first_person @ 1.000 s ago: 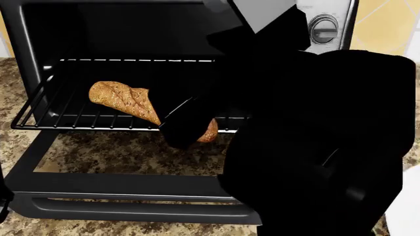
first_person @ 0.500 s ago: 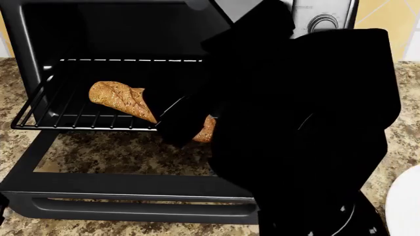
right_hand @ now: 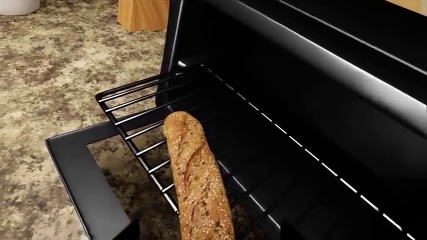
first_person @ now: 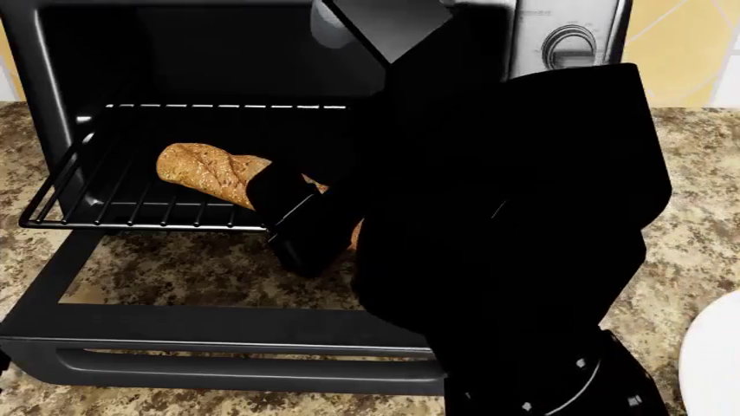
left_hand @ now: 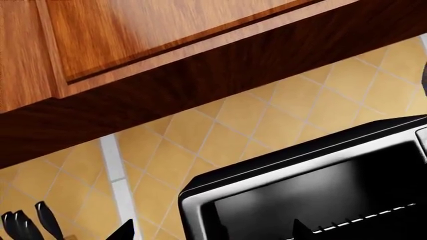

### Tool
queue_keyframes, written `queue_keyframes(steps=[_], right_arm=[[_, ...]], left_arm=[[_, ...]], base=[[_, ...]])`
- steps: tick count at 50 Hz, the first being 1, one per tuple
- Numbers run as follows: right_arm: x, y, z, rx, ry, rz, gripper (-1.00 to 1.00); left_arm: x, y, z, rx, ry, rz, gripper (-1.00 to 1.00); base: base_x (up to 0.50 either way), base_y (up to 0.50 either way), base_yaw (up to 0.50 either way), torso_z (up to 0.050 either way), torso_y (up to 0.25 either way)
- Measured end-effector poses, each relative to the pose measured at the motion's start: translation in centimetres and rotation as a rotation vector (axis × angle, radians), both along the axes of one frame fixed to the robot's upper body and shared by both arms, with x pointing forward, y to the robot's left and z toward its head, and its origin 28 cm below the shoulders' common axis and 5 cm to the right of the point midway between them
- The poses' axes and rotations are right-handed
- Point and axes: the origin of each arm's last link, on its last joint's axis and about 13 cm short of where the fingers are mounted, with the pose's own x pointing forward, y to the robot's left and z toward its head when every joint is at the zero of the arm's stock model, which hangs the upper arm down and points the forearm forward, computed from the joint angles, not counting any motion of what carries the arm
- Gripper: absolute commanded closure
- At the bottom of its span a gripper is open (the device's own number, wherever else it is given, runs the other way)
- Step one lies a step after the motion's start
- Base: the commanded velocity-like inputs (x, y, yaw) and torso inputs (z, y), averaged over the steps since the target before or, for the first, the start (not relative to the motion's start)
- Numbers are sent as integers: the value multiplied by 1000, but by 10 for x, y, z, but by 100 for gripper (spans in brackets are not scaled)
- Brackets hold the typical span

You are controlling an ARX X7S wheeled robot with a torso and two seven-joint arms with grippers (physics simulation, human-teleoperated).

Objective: Pick the baguette from the rack and place it on the plate on the counter.

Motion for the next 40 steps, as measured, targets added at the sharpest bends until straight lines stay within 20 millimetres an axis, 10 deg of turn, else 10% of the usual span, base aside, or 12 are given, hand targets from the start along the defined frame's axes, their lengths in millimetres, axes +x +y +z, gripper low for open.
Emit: queue_keyframes(steps=[40], right_arm=[[7,4,-12,-45,69,-24,-100]], left_arm=[[-3,-1,0,0,-3,-7,-100]], base=[[0,0,0,0,0]])
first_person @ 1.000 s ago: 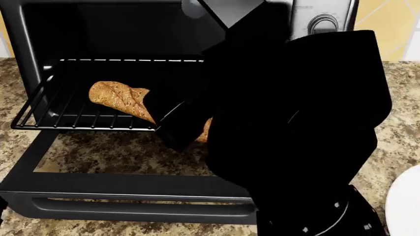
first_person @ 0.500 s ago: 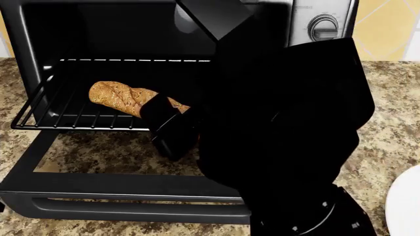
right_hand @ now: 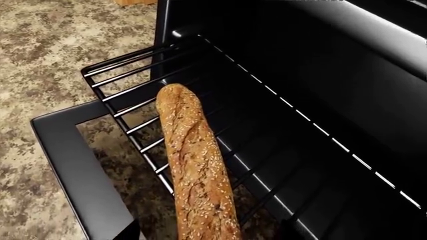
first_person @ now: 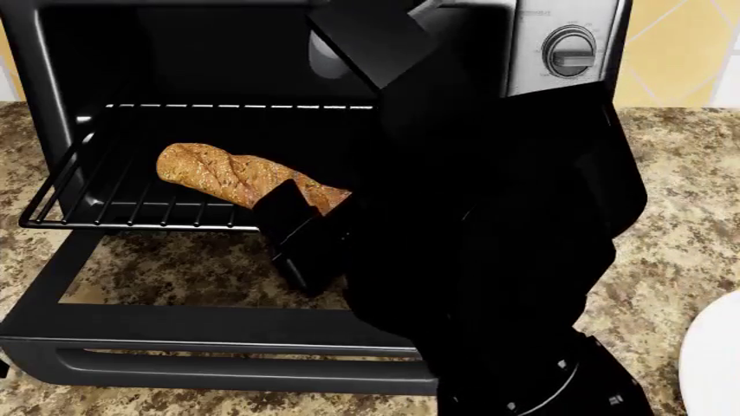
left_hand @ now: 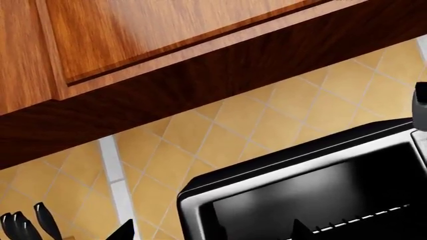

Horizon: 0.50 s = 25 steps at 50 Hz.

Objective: Pick the baguette from the rack and place it on the plate on the counter.

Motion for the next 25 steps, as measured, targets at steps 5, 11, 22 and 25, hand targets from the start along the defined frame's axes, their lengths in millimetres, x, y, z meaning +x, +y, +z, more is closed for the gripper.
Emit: queue_keyframes(steps=[5,11,22,25], right_arm=[[1,1,-4,-6,12,2,-100],[2,3,-6,-12,22,3,-100],[5,4,-13,-24,45,3,-100],[6,4,-16,-27,51,1,-100]], left_arm=[[-1,0,0,1,-1,0,-100],[-1,0,0,1,-1,1,-100],[-2,0,-1,1,1,1,-100],[-2,0,-1,2,1,0,-100]], base=[[0,0,0,0,0],[0,0,0,0,0],[0,0,0,0,0],[0,0,0,0,0]])
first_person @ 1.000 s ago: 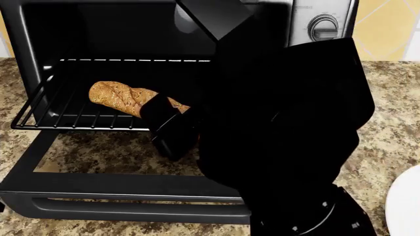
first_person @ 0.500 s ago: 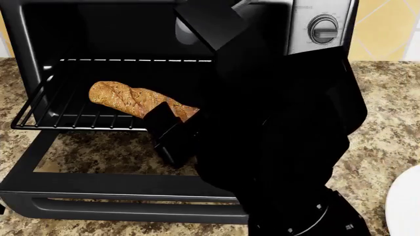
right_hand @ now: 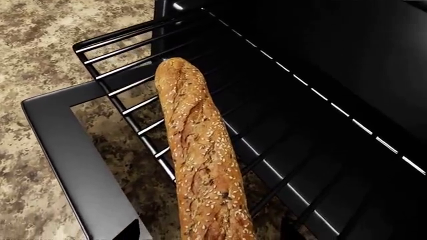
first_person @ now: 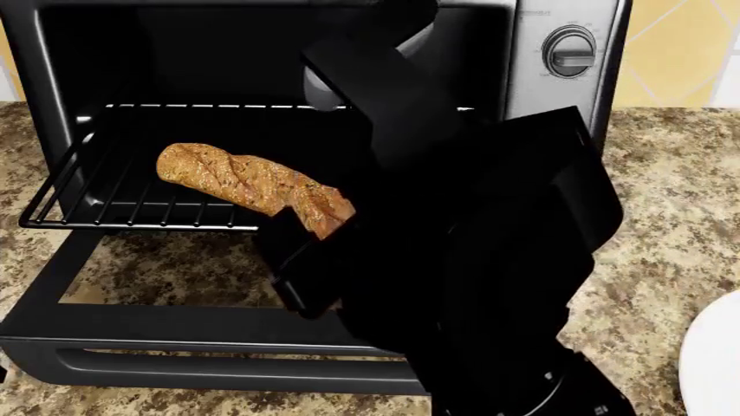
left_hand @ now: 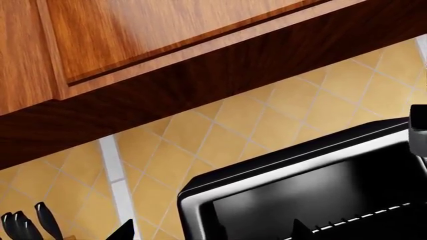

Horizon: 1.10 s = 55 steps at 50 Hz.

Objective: Pick the baguette from the rack and place it on the plate on the counter.

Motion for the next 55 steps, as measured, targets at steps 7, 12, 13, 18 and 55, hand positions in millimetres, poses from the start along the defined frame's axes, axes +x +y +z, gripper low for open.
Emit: queue_keyframes(steps=[7,12,13,18,55], right_arm=[[1,-1,-3,0,7,-5,100],[0,-1,-3,0,7,-6,100],[0,-1,-3,0,7,-7,100],[0,-1,-2,2,8,-11,100],[-59,-30,-50,97,-166,-9,100]], left_arm=[[0,0,0,1,0,0,-100],[0,0,1,-1,0,2,-100],[0,0,1,-1,-1,3,-100],[0,0,1,-3,-1,7,-100],[-1,-1,3,-7,-5,11,-100]], base=[[0,0,0,0,0],[0,0,0,0,0],[0,0,0,0,0],[0,0,0,0,0],[0,0,0,0,0]])
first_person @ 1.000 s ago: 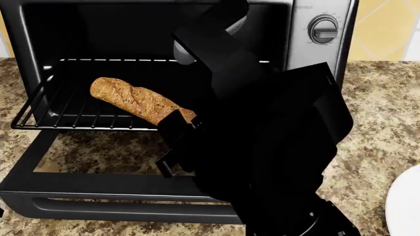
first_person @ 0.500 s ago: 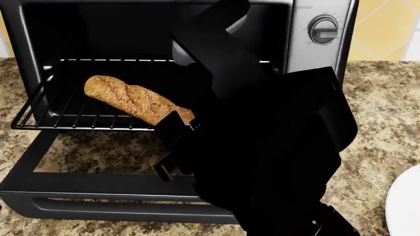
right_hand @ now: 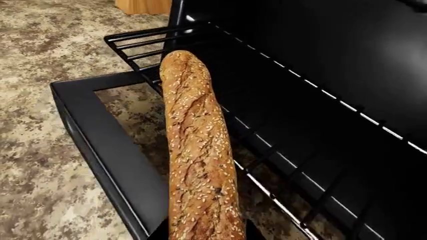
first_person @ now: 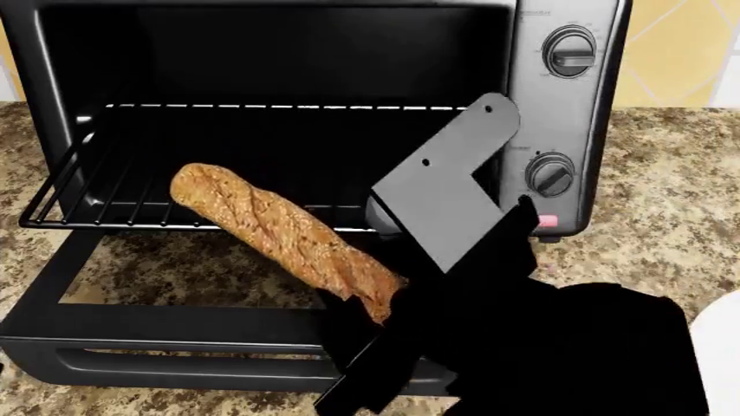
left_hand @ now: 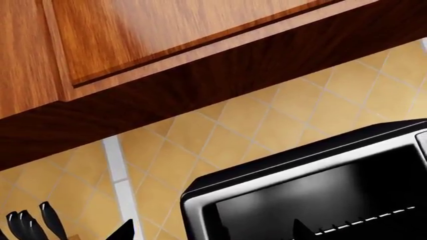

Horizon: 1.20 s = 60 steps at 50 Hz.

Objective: Pick the baguette from the rack and place it on the plate on the counter.

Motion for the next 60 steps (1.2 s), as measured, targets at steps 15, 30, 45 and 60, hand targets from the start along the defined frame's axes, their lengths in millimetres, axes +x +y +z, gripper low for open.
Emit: queue_keyframes(steps=[15,30,45,60], right_arm=[[-69,-43,-41,106,-97,-158,100],[-121,-103,-51,192,-152,-441,100],[-157,-153,-44,221,-193,-740,100],[-183,-180,-39,250,-220,-931,100]], left_arm=[[-1,-3,2,6,-6,-14,-100],[-1,-6,4,10,-7,-29,-100],[-1,-7,4,11,-11,-37,-100],[-1,-9,5,14,-9,-43,-100]], base=[[0,0,0,0,0],[0,0,0,0,0],[0,0,0,0,0],[0,0,0,0,0]])
